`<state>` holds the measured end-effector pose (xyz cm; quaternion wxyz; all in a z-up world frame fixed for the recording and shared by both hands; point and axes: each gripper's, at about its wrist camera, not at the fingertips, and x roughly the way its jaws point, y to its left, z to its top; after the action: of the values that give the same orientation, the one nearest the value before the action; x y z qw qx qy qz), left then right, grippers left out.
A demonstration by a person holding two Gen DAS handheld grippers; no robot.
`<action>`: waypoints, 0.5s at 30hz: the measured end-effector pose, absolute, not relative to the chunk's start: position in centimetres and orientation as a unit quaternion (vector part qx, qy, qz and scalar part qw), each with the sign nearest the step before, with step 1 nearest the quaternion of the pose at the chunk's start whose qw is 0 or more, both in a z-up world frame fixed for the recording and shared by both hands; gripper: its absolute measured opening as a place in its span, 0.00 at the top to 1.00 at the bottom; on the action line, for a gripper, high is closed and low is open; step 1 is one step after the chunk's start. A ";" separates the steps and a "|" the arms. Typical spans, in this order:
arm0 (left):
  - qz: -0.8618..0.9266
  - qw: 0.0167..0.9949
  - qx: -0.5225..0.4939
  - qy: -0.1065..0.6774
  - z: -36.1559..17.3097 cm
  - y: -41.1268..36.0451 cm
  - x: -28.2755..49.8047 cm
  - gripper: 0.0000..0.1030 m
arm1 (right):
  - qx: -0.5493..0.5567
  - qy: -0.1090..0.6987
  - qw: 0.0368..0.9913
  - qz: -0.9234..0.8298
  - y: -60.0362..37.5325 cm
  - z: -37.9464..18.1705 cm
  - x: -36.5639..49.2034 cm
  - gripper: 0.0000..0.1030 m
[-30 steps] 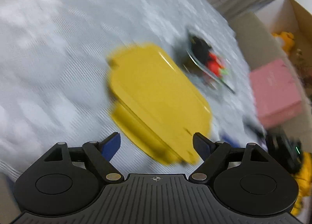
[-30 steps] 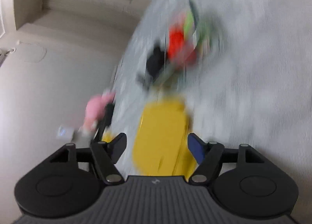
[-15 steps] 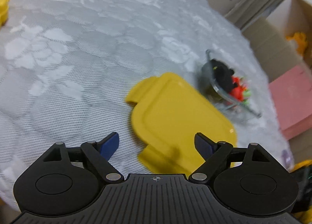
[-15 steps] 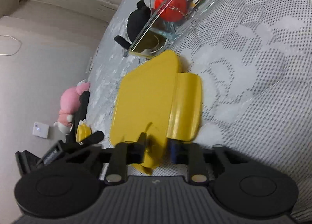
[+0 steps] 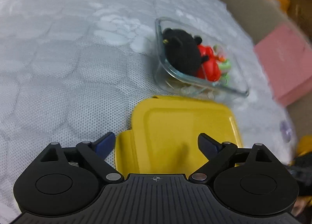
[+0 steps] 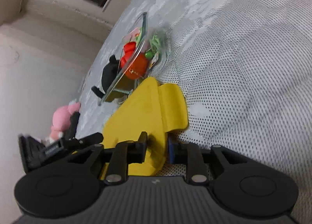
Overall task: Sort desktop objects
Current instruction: 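Lower the yellow lid flat onto the glass container rim with the left gripper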
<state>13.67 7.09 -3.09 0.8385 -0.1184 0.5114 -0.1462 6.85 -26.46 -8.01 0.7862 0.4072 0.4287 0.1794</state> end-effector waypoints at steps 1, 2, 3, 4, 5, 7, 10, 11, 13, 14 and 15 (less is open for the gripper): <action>-0.146 0.840 -0.108 0.511 -3.2 6.8 13.7 0.10 | 0.402 0.430 0.787 0.185 -26.4 -8.1 7.0 0.74; -0.146 0.842 -0.102 0.510 -3.3 6.7 13.7 0.13 | 0.399 0.430 0.788 0.188 -26.2 -8.2 7.3 0.73; -0.144 0.844 -0.102 0.507 -3.5 6.9 13.6 0.19 | 0.393 0.430 0.790 0.190 -26.0 -8.1 7.4 0.73; -0.140 0.846 -0.104 0.503 -3.6 7.1 13.4 0.23 | 0.387 0.429 0.794 0.191 -25.7 -8.1 7.4 0.73; -0.134 0.849 -0.107 0.499 -3.6 7.4 13.1 0.31 | 0.380 0.426 0.799 0.190 -25.5 -7.9 7.3 0.72; -0.124 0.856 -0.113 0.489 -3.5 7.9 12.6 0.39 | 0.363 0.418 0.812 0.186 -25.1 -7.5 6.8 0.73; -0.120 0.860 -0.131 0.479 -3.0 8.7 11.9 0.46 | 0.345 0.405 0.826 0.186 -25.0 -6.6 6.0 0.73; -0.121 0.858 -0.139 0.479 -2.8 9.1 11.7 0.48 | 0.339 0.400 0.830 0.190 -24.9 -6.2 5.8 0.73; -0.126 0.858 -0.152 0.475 -2.2 9.8 11.0 0.53 | 0.330 0.391 0.836 0.198 -25.0 -5.2 5.5 0.73; -0.128 0.858 -0.158 0.472 -1.9 10.1 10.7 0.54 | 0.324 0.386 0.839 0.204 -25.1 -4.7 5.2 0.73; -0.131 0.859 -0.162 0.467 -1.5 10.3 10.4 0.54 | 0.318 0.382 0.842 0.209 -25.2 -4.1 4.9 0.73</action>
<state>10.35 10.27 -1.45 0.8592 -0.1619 0.4674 -0.1309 4.94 -25.18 -4.15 0.8423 0.3179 0.3818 0.2090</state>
